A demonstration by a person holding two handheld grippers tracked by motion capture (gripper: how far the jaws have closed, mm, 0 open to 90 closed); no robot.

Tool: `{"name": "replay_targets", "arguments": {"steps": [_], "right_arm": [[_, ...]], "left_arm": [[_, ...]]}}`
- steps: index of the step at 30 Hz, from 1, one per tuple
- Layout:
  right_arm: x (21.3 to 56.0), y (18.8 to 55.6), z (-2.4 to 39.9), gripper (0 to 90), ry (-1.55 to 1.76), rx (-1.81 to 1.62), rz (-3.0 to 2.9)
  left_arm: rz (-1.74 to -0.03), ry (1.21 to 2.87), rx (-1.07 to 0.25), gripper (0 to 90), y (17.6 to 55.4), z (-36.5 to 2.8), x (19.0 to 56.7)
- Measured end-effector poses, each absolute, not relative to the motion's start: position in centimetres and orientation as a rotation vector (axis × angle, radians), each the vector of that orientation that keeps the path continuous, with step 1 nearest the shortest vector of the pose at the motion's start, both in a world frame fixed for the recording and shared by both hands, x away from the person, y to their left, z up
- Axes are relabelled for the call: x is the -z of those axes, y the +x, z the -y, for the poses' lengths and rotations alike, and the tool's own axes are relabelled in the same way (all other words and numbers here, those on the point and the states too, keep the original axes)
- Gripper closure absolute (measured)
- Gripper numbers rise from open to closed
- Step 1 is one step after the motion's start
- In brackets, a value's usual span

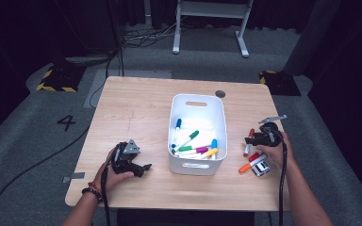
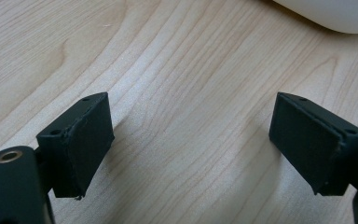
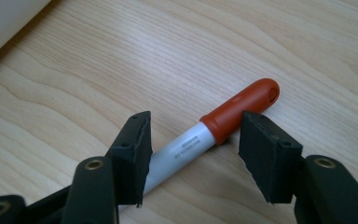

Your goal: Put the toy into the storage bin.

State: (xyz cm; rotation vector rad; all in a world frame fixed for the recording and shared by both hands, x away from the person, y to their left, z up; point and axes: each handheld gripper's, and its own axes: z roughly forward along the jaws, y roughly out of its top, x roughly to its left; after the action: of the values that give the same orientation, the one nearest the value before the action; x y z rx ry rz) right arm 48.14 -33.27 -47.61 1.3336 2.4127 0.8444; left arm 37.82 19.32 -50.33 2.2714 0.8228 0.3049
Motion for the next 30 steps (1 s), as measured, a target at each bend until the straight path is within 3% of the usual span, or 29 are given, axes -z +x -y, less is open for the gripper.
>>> {"name": "replay_targets", "arguments": {"steps": [9,15,18,24,30], "right_arm": [[47.8,49.1,30.1,60.3,1.220,-0.767,-2.489],[47.9,49.6,28.6,51.7,1.188,-0.765,-2.512],[47.8,50.0,28.0,55.8,1.189,-0.750,-2.503],[47.9,50.0,27.4,73.3,1.177,-0.786,-2.493],[48.0,49.9,27.2,74.4,1.181,-0.793,-2.475]], "left_arm": [[-0.823,2.272,-0.305,13.8,37.8,-19.3,50.3],[-0.822,2.272,-0.305,13.8,37.8,-19.3,50.3],[-0.822,2.272,-0.305,13.8,37.8,-19.3,50.3],[-0.822,2.272,-0.305,13.8,37.8,-19.3,50.3],[-0.822,2.271,-0.305,13.8,37.8,-19.3,50.3]]}}
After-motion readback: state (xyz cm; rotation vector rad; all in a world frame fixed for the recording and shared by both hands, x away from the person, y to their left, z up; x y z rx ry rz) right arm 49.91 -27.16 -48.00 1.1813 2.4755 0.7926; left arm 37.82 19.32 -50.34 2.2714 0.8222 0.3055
